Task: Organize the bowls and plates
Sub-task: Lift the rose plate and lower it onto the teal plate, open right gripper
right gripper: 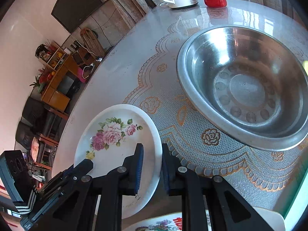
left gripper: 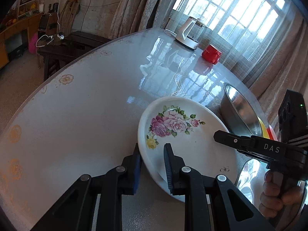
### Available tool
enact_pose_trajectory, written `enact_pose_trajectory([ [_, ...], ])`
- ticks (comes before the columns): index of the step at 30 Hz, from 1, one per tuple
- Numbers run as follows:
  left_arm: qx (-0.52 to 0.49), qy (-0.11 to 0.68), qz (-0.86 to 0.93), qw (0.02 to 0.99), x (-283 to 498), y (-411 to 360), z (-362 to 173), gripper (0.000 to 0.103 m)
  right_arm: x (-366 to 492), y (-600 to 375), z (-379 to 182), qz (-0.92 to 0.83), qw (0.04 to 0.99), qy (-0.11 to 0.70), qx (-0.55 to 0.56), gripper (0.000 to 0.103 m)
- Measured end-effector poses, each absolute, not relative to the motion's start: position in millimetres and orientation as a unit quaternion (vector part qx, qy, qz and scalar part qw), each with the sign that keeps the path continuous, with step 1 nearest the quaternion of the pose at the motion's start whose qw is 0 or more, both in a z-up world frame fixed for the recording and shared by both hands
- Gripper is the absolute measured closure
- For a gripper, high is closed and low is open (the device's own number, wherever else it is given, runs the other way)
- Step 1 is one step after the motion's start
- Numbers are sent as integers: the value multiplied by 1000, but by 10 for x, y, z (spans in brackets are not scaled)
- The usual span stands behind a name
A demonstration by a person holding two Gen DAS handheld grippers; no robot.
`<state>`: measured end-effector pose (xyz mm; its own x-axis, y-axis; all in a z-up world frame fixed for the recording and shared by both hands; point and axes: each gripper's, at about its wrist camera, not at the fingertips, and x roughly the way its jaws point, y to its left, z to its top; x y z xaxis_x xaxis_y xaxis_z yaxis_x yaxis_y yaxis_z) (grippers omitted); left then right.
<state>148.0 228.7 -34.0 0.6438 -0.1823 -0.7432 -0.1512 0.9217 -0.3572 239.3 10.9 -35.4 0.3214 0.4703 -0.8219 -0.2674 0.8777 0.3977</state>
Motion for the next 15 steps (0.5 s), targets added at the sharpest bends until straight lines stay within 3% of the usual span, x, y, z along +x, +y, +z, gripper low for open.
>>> enact_pose_trajectory([
  [15, -183, 373, -36, 909, 1071, 2066, 78, 81, 1989, -152, -83, 245, 828, 486, 139, 83],
])
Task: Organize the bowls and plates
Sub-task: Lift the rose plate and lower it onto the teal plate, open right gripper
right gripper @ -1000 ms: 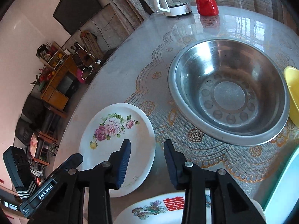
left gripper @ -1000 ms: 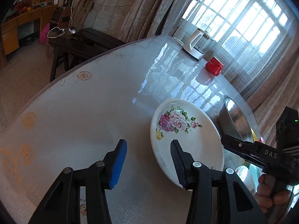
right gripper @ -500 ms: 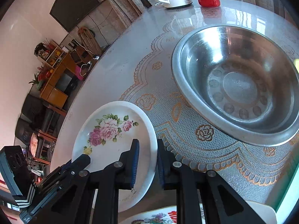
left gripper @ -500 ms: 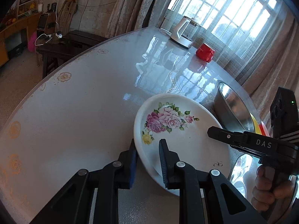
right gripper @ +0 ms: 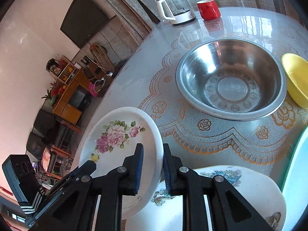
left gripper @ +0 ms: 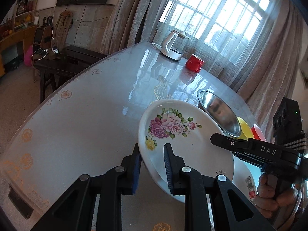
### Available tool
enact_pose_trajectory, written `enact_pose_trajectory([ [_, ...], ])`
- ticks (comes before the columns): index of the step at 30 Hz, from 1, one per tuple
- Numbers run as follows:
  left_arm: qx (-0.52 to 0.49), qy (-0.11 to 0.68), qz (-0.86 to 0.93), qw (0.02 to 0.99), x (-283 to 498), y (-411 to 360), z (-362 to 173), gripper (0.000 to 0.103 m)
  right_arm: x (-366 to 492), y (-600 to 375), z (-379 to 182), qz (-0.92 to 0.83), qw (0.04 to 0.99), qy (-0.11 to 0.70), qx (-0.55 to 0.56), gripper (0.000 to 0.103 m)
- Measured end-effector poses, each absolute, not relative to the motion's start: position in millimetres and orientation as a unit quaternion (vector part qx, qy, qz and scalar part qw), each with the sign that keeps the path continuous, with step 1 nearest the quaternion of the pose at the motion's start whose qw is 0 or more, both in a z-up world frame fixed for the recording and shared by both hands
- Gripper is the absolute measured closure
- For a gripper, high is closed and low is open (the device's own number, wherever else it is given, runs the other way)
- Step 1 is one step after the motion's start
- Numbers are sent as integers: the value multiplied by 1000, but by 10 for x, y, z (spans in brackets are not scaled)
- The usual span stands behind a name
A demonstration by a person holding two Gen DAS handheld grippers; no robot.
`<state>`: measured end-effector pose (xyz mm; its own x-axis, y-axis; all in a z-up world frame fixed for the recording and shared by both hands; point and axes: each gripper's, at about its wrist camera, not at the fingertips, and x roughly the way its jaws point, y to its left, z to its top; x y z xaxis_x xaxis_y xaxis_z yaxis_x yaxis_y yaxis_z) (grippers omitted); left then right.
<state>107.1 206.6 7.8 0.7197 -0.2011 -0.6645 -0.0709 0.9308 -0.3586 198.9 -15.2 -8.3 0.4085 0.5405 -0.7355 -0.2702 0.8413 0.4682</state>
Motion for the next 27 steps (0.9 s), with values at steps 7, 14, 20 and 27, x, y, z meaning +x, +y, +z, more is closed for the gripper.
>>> enact_pose_trajectory([
  [7, -156, 359, -71, 918, 924, 1661, 251, 81, 1665, -563, 81, 233, 842, 459, 162, 83],
  [14, -123, 364, -116, 916, 882, 1087, 367, 80, 1364, -1155, 130, 202, 855, 437, 191, 83],
  [20, -98, 376, -162, 907, 904, 519, 416, 80, 1127, -1702, 182, 162, 872, 414, 205, 83],
  [27, -56, 396, -208, 893, 965, -171, 381, 80, 954, -2332, 163, 103, 882, 399, 227, 83],
])
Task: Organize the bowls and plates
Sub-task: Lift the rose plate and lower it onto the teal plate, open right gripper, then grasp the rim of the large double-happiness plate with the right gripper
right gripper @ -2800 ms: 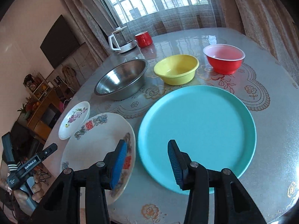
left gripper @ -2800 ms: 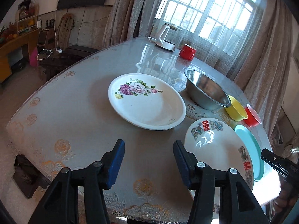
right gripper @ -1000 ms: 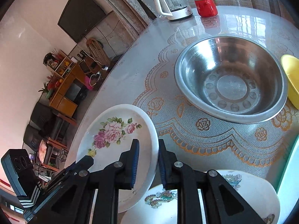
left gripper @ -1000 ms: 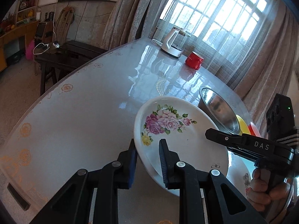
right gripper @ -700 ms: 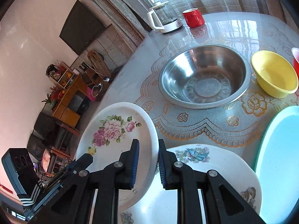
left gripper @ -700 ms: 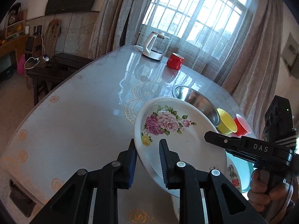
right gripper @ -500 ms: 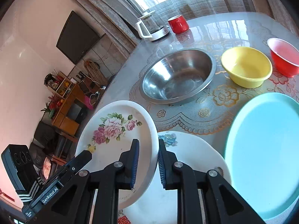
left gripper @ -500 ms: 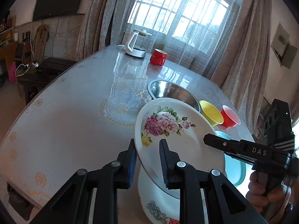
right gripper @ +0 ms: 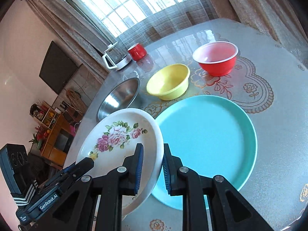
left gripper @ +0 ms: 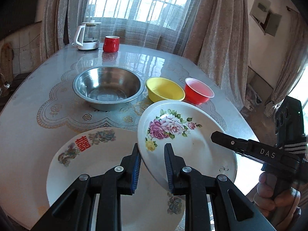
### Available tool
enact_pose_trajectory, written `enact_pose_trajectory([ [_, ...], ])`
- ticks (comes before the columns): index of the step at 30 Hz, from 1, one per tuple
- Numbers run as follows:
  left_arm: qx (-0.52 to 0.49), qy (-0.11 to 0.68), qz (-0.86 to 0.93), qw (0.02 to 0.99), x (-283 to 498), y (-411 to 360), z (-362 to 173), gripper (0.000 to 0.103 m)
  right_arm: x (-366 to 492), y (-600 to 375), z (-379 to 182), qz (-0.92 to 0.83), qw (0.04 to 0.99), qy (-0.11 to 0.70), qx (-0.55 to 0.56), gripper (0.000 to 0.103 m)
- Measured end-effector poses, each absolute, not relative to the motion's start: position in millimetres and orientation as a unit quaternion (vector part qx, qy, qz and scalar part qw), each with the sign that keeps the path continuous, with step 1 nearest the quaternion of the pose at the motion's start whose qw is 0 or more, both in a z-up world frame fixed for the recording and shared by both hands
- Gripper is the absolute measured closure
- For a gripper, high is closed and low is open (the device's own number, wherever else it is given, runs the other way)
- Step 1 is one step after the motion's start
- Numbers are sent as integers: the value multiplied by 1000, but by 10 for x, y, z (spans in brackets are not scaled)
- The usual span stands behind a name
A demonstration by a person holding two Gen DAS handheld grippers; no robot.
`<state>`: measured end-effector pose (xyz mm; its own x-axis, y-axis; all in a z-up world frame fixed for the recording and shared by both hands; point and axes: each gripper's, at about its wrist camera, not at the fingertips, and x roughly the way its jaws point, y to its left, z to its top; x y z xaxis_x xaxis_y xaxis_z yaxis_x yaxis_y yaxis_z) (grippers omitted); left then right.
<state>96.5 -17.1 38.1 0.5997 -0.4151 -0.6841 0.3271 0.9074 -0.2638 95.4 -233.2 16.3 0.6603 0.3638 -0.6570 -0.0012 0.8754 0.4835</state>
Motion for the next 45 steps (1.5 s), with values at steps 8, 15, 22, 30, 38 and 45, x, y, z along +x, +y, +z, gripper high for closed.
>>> enact_pose_trajectory([
  [8, -4, 416, -232, 879, 1135, -720, 290, 80, 930, -2799, 4, 45, 883, 397, 247, 83],
  [15, 26, 446, -222, 867, 1340, -996, 111, 80, 1027, -3024, -226, 18, 870, 411, 272, 83],
  [22, 50, 474, -206, 854, 1448, -1101, -120, 79, 1056, -3058, -393, -4, 866, 425, 262, 82],
  [30, 53, 462, -206, 861, 1379, -1073, -88, 77, 1038, -3004, -376, -14, 879, 420, 224, 79],
  [38, 34, 443, -201, 873, 1224, -917, 53, 74, 1046, -2975, -362, -19, 884, 413, 217, 79],
  [45, 13, 426, -189, 884, 1058, -712, 191, 71, 1040, -2966, -354, -25, 883, 416, 218, 74],
])
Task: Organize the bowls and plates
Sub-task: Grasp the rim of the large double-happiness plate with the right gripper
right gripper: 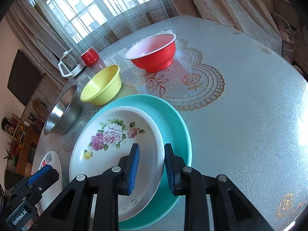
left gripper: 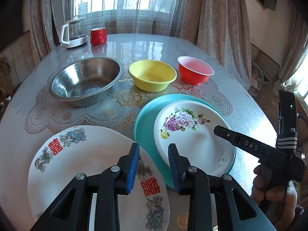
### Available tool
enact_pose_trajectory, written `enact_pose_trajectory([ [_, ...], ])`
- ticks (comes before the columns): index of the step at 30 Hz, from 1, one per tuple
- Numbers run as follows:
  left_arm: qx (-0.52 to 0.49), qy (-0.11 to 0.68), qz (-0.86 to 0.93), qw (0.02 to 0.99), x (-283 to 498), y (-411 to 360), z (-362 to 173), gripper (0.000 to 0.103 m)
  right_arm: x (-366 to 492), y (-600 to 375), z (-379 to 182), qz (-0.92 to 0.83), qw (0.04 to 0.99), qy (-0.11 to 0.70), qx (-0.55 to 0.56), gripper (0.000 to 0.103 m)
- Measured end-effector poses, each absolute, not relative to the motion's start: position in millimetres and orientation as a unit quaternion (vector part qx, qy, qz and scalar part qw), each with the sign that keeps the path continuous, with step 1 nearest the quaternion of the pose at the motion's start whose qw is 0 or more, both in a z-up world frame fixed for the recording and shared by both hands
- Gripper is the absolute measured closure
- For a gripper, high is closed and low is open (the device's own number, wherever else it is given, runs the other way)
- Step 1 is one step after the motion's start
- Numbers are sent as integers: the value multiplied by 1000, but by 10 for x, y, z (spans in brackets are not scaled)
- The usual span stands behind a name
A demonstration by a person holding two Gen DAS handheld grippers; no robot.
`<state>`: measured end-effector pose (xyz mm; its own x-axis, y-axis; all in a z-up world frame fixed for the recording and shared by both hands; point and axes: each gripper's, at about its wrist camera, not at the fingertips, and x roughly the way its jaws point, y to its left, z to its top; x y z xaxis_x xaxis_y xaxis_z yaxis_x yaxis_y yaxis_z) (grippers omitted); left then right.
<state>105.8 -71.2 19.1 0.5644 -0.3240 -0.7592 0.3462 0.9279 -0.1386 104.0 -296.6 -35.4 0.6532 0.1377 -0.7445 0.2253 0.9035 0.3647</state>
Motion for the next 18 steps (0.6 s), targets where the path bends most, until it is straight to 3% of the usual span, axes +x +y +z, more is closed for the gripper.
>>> enact_pose_trajectory([
  [5, 0, 418, -171, 892, 977, -495, 279, 62, 976, -3030, -264, -34, 886, 400, 234, 64],
  [18, -61, 406, -83, 908, 890, 447, 275, 60, 659, -2693, 116, 109, 892, 375, 229, 61],
])
